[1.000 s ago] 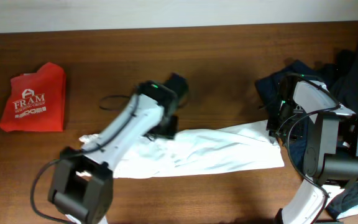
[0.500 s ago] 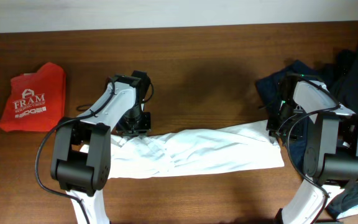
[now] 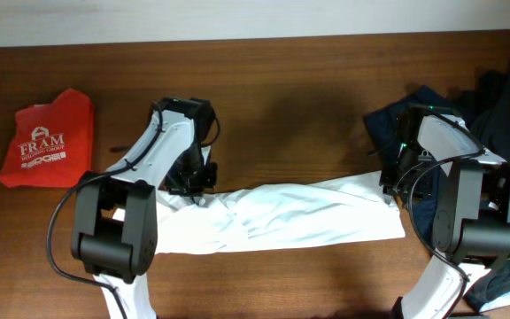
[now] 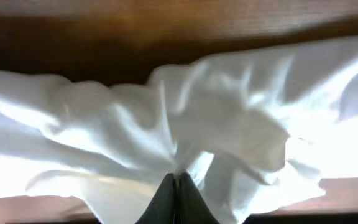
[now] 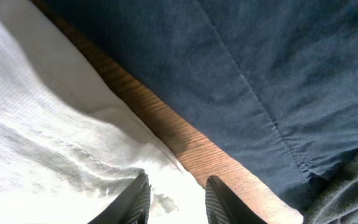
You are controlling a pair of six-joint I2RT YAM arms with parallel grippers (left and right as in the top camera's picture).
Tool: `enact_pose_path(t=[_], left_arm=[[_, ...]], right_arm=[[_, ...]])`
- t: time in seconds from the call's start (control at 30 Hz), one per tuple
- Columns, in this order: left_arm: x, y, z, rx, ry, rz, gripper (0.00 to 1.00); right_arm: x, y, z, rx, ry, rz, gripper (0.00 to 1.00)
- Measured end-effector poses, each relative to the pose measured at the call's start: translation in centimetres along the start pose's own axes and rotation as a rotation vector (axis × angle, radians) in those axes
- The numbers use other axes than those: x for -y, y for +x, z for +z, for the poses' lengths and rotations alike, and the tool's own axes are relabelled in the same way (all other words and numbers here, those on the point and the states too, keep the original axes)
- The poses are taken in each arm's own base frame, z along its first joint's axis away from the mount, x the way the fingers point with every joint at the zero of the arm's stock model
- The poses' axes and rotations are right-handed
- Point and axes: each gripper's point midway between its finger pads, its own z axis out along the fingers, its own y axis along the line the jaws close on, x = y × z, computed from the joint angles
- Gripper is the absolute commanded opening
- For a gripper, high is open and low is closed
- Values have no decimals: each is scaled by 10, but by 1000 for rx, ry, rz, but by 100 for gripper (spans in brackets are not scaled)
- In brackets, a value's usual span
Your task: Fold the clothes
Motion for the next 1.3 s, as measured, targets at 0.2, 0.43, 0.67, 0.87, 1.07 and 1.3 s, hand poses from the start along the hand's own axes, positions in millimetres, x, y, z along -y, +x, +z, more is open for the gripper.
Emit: enact_pose_path(t=[0.2, 0.43, 0.67, 0.87, 1.07, 1.3], left_arm=[[9, -7, 4, 49, -49, 91, 35], [-4, -46, -2, 238, -136, -9, 38], [-58, -44, -138, 624, -17, -296, 54], [-106, -37, -134, 574, 53, -445, 54], [-102, -37, -133, 570, 70, -439, 54], [-102, -36, -133, 567, 70, -438, 54]], right_arm=[[0, 1, 0, -4, 1, 0, 33], [4, 1, -26, 4, -3, -1, 58], [11, -2, -99, 239, -104, -159, 89], [2, 10, -41, 162, -122, -245, 89], [-14, 8, -10, 186, -203, -259, 89], [-22, 6, 7, 216, -240, -263, 73]])
